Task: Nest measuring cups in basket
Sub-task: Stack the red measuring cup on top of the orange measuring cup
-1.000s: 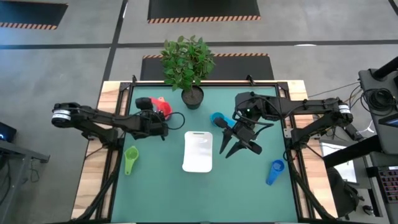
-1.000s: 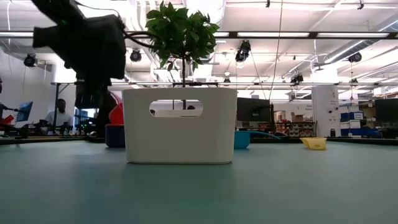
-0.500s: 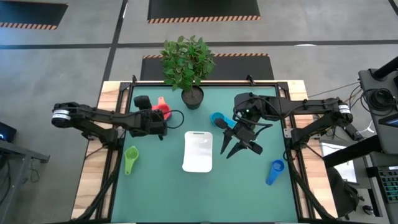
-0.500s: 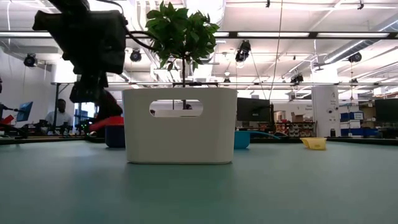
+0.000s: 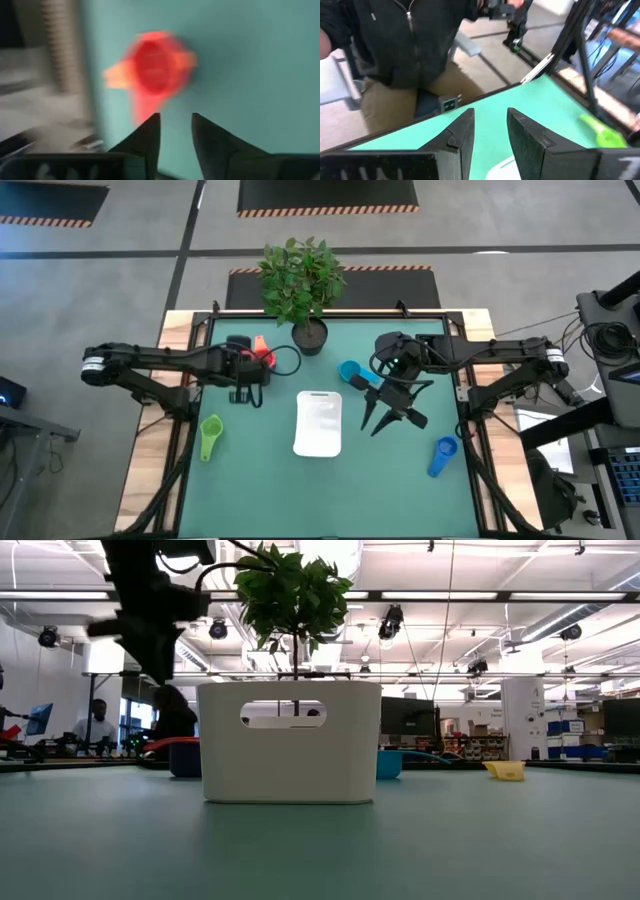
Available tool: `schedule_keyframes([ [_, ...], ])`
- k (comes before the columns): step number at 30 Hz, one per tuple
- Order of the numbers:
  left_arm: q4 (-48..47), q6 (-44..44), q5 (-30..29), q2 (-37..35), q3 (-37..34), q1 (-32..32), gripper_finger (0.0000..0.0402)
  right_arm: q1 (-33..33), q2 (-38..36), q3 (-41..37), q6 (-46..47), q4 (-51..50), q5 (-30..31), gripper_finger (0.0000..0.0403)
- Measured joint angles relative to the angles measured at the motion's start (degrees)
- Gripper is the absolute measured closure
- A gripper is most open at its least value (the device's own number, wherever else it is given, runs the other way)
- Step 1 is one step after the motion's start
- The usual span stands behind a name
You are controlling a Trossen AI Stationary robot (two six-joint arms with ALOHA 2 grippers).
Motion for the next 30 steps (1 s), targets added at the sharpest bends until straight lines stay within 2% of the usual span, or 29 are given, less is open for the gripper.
schedule_keyframes([
  [2,-1.5,1.8,6.6,-0.6,0.2,1.1,0.0342,0.0,-0.8,0.0,-0.3,-3.2,0.0,0.0298],
  [4,-2.5,2.9,7.3,-1.5,-0.8,2.2,0.0376,0.1,-1.7,0.0,-0.4,-5.7,0.0,0.0299],
  [6,-2.3,3.2,7.3,-2.3,-2.7,3.8,0.0394,0.2,-2.4,0.0,-0.9,-8.1,0.0,0.0303],
  [13,8.1,2.7,4.7,-2.3,-11.9,7.0,0.04,0.4,-6.1,-3.3,-5.3,-10.2,0.0,0.0346],
  [16,11.1,2.7,0.8,-1.5,-14.9,8.1,0.0401,0.4,-7.5,-5.3,-7.3,-10.1,0.0,0.0367],
  [19,13.7,2.9,-2.4,-0.7,-16.5,9.7,0.0401,0.4,-8.8,-7.3,-9.0,-9.7,-0.1,0.0383],
  [30,22.0,9.3,-2.7,1.7,-19.0,16.2,0.0401,0.4,-9.2,-8.4,-10.8,-9.7,0.0,0.0394],
])
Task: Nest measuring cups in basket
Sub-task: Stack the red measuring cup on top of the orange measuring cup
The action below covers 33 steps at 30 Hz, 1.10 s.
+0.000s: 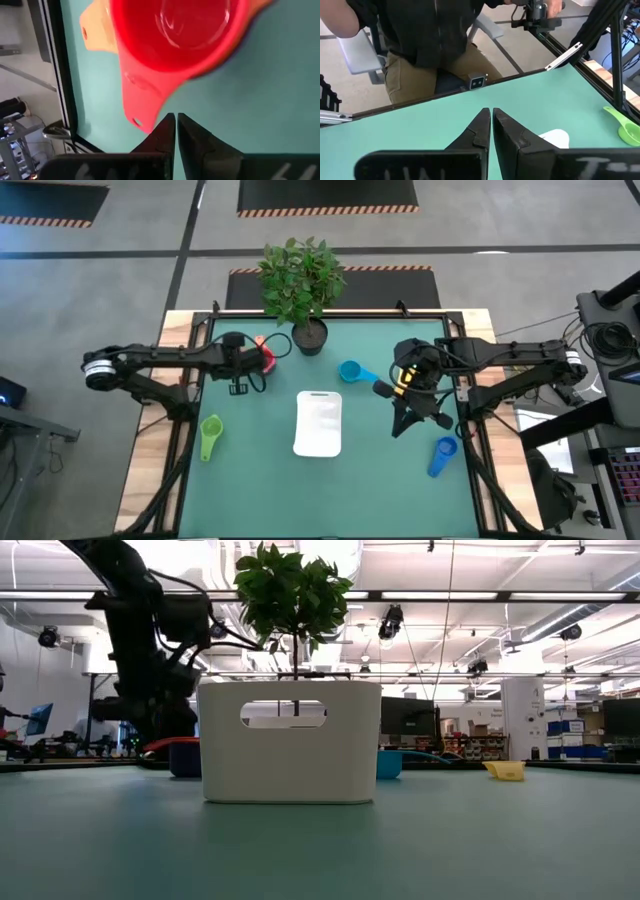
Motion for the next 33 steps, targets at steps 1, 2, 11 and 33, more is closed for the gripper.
schedule_keyframes([
  [1,0.8,0.6,0.0,0.2,0.0,0.4,0.0401,0.0,0.0,0.0,0.0,0.0,0.0,0.0394],
  [2,1.5,1.4,-0.1,0.4,0.0,0.9,0.0401,0.0,0.0,0.0,0.0,0.0,0.0,0.0394],
  [11,5.1,3.6,-8.0,1.9,0.9,3.4,0.0402,0.0,0.0,0.0,0.0,0.0,0.1,0.0394],
  [33,-7.6,5.1,10.0,-0.7,3.9,5.8,0.0401,0.0,0.0,-2.4,0.5,-0.1,1.1,0.0394],
])
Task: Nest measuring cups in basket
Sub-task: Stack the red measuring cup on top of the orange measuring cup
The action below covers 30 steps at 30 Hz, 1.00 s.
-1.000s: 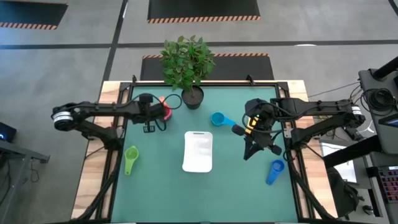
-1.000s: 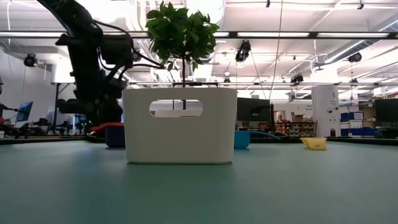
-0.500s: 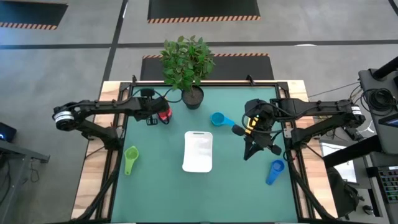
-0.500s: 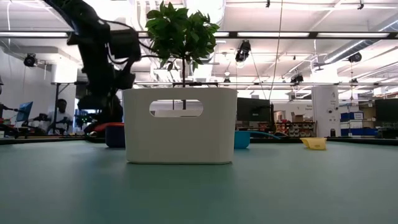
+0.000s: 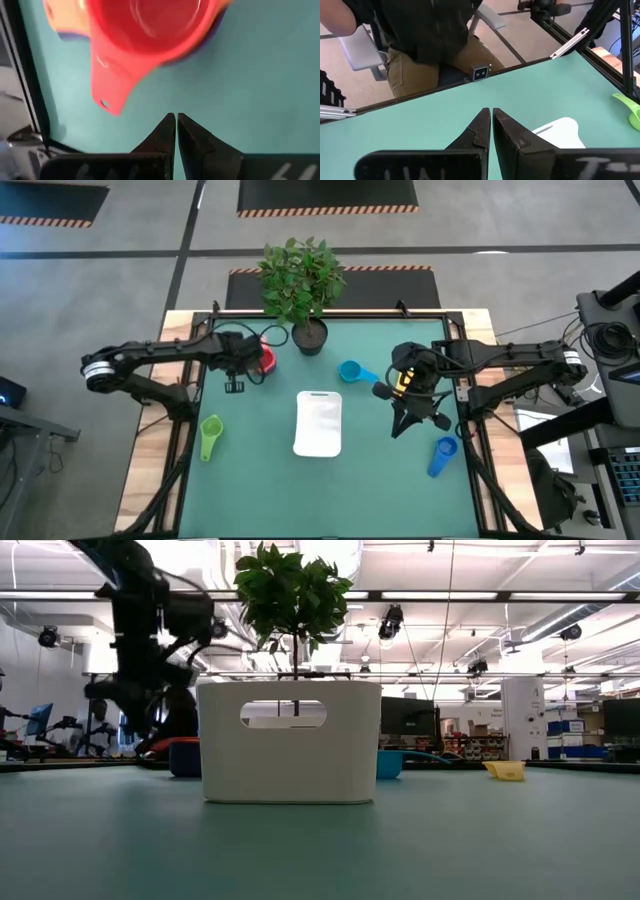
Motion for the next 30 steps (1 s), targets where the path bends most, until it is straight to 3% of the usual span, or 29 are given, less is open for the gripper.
schedule_keyframes([
  [5,6.6,1.3,-9.8,0.0,-4.3,0.7,0.0401,0.0,0.0,0.0,-0.5,0.0,0.0,0.0394],
  [13,20.4,6.0,-11.0,0.0,-6.8,2.7,0.0401,0.0,0.0,0.0,-0.4,0.1,0.1,0.0394],
  [18,26.9,6.3,-15.4,0.0,-6.7,3.8,0.0401,0.0,0.0,0.0,-0.4,0.1,0.1,0.0394],
  [25,24.8,5.2,-13.7,-0.7,-4.8,3.9,0.0401,0.0,0.0,0.0,1.1,0.1,0.4,0.0394],
  [30,21.9,0.0,-2.2,-4.5,-4.8,4.0,0.0401,0.0,0.0,-0.8,5.8,0.1,4.0,0.0394],
])
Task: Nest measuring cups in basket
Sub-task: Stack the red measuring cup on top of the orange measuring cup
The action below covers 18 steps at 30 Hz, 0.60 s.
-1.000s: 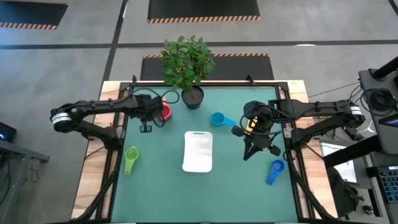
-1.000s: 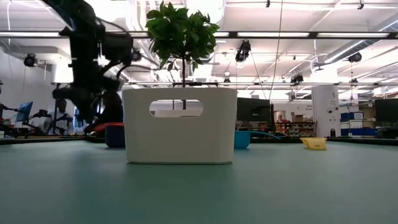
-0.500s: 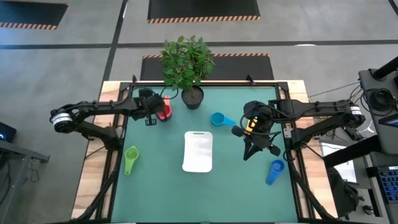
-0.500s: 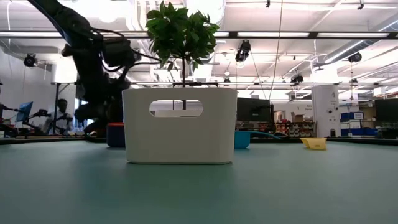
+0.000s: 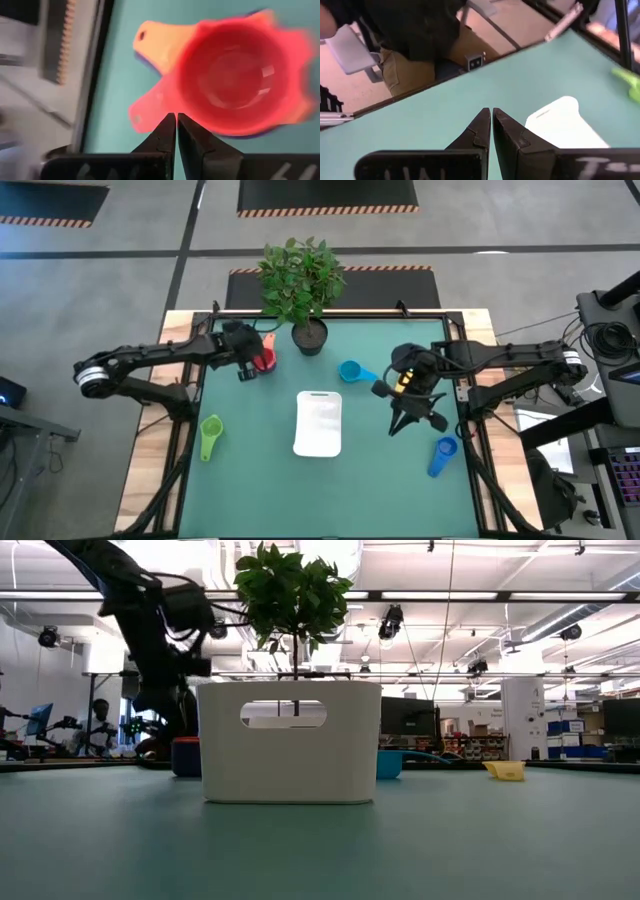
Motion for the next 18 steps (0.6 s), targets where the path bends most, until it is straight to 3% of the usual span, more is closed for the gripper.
schedule_keyframes([
  [5,-1.5,-13.2,2.8,-5.5,-1.1,0.0,0.0401,-0.1,0.0,-2.0,2.3,0.0,2.5,0.0394],
  [13,-5.6,-52.9,4.1,-16.1,-3.0,0.0,0.0401,-2.5,0.0,-5.3,1.3,3.0,5.1,0.0394],
  [18,-6.1,-59.3,6.0,-16.6,-5.1,0.7,0.0401,-6.9,-0.1,-6.2,-2.9,2.8,5.0,0.0394],
])
